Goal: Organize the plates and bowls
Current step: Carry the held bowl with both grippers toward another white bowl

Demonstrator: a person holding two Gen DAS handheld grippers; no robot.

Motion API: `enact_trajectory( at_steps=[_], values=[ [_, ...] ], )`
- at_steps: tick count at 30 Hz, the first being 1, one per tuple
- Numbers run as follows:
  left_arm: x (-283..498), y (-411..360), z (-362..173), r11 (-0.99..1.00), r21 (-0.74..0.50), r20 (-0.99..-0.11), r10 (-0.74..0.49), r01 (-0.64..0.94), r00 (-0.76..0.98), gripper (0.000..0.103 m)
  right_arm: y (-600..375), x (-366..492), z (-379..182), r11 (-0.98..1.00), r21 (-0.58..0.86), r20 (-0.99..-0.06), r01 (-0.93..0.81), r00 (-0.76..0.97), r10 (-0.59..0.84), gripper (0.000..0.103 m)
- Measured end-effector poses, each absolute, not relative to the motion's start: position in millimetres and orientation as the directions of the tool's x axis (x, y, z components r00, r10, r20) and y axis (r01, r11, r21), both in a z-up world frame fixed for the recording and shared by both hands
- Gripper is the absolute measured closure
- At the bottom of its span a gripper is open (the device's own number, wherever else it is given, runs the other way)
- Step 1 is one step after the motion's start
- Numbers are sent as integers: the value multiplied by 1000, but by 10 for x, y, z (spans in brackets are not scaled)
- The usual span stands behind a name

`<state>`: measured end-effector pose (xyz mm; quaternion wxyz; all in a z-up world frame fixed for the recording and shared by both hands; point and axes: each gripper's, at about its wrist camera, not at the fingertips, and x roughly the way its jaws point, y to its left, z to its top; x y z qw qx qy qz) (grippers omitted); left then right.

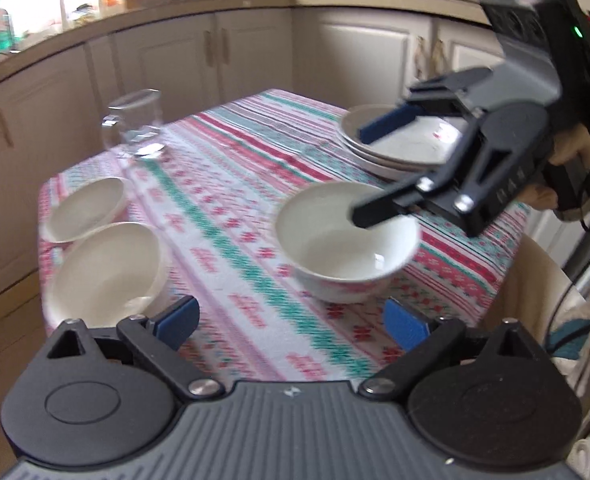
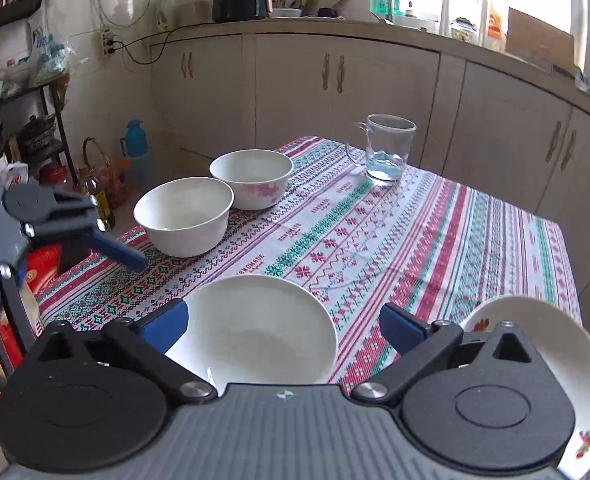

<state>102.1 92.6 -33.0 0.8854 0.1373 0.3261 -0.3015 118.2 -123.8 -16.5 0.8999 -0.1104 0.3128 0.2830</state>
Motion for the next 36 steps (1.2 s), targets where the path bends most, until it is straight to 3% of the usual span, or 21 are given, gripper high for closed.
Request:
enact_trajectory(
  at_steps=[11, 27, 36],
  values=[
    [1638, 1779, -261, 931, -11, -636, -289, 365, 716, 3, -575, 1230, -159, 722, -153, -619, -675, 635, 462, 0],
    [2115, 1948, -496, 913, -128, -678, -366, 388, 637, 10, 82, 1677, -448, 677, -145, -681, -721, 569, 461, 1],
    [2218, 1916, -545, 898, -153, -687, -397, 414, 608, 20, 273, 1787, -500, 649, -170, -714, -742, 547, 437, 11]
  ],
)
